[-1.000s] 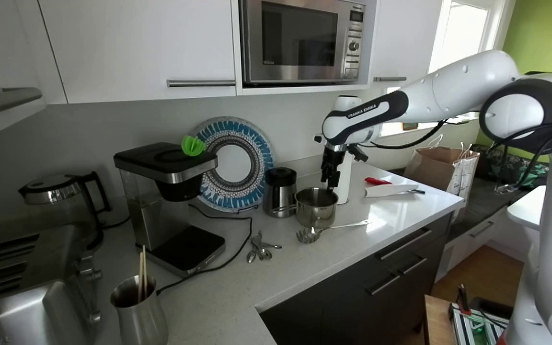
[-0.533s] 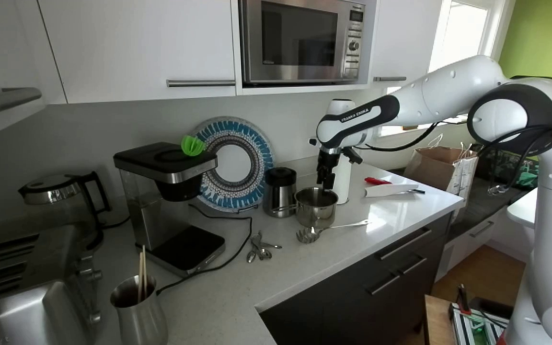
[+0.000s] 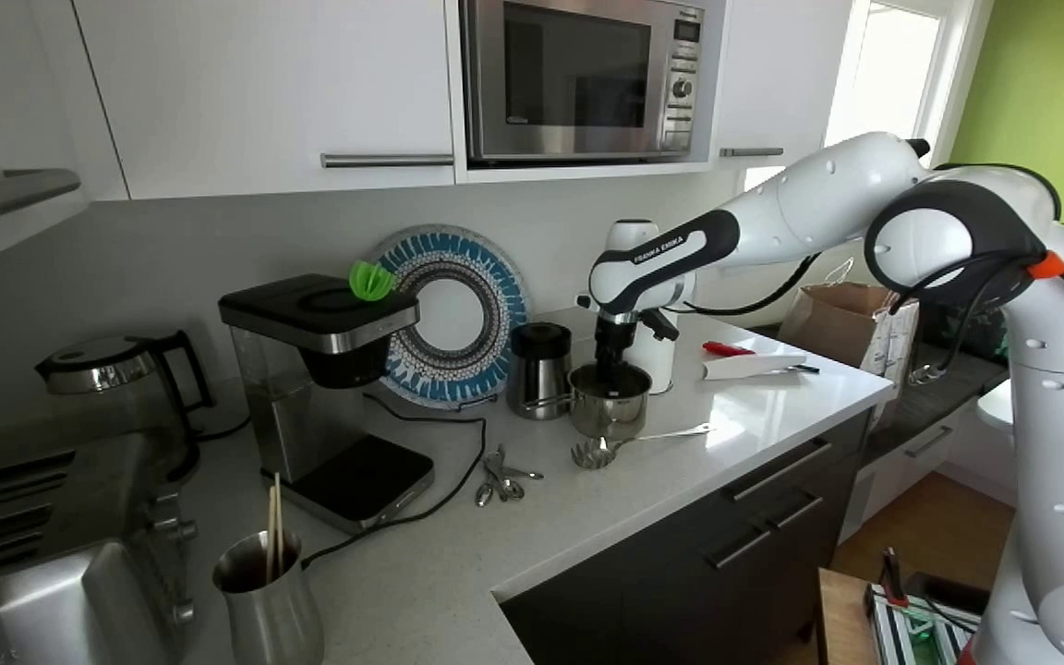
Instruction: Pick up the spoon from the silver pot and put it on the kitchen counter
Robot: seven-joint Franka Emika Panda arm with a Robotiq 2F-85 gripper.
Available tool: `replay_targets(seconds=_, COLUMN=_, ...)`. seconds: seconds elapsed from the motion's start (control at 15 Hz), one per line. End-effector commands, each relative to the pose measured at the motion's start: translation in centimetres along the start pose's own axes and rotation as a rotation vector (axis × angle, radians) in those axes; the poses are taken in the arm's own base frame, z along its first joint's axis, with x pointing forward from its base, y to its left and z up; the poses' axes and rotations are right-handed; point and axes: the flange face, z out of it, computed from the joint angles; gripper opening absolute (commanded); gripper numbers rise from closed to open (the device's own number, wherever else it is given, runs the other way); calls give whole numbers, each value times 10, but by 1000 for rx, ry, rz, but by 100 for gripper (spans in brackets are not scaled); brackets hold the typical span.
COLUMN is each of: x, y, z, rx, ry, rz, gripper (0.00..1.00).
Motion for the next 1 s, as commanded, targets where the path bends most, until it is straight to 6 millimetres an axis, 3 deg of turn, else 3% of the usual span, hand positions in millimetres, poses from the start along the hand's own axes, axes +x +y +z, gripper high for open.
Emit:
replay_targets(seconds=0.0, x=-3, y=15, z=22, rx=57, ry=32, rz=49, gripper=77)
replay_targets(seconds=0.2, x=-14, y=27, z=29, rx=135, ry=89, rz=102, gripper=78)
replay_targets(seconds=0.53, x=-34, y=41, z=33, rx=292, ry=141, rz=151, gripper=90)
replay_targets(seconds=0.6, x=-35, y=43, z=35, rx=313, ry=125, rz=148, gripper=96)
replay_targets(seconds=0.93, x=-28, y=45, z=39, rx=276, ry=53, rz=137, gripper=94)
